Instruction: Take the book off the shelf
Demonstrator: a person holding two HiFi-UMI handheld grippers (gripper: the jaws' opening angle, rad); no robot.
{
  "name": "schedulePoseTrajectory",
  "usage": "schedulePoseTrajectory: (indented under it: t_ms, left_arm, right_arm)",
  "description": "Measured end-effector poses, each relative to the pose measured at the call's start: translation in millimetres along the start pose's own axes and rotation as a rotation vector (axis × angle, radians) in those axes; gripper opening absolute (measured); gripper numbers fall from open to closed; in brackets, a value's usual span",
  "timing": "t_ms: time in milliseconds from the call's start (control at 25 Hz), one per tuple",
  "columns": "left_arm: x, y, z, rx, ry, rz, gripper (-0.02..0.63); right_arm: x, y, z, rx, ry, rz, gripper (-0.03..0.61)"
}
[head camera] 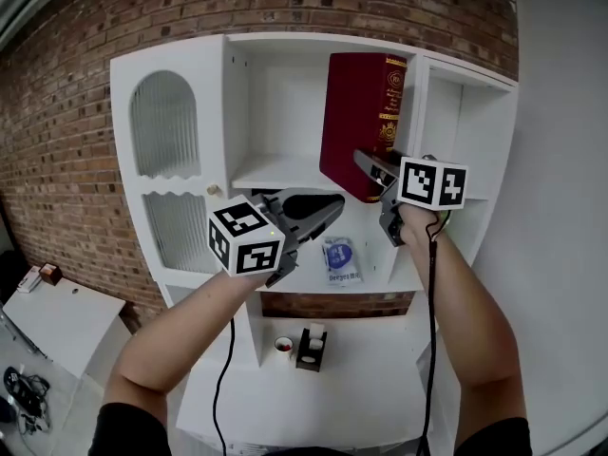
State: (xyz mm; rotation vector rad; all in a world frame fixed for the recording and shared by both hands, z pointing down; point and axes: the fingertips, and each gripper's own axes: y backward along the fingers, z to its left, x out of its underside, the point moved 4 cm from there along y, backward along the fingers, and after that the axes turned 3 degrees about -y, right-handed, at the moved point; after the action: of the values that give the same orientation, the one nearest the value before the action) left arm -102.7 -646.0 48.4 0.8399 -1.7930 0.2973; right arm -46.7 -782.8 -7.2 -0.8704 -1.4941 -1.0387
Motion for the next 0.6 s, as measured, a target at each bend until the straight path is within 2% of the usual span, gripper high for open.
schedulePoseTrajectory:
  t_ms: [280, 440, 600]
  left_arm:
    - [-8.6, 29.3, -15.0, -0.052, 0.007, -0.001, 0.008]
    - [-21.6, 54.9, -40.7, -0.008, -0.034, 0.003, 0.008]
    - [-34.3, 90.1, -51.6, 0.014, -0.024, 0.003, 0.008]
  right_arm:
    - [5.9, 35.7, 25.5, -0.018, -0.023, -0.043, 0.23]
    - [10.4, 48.9, 58.6, -0.008, -0.017, -0.042, 0.232]
    - [9.1, 59.0, 97.9, 0.011, -0.008, -0.061, 0.23]
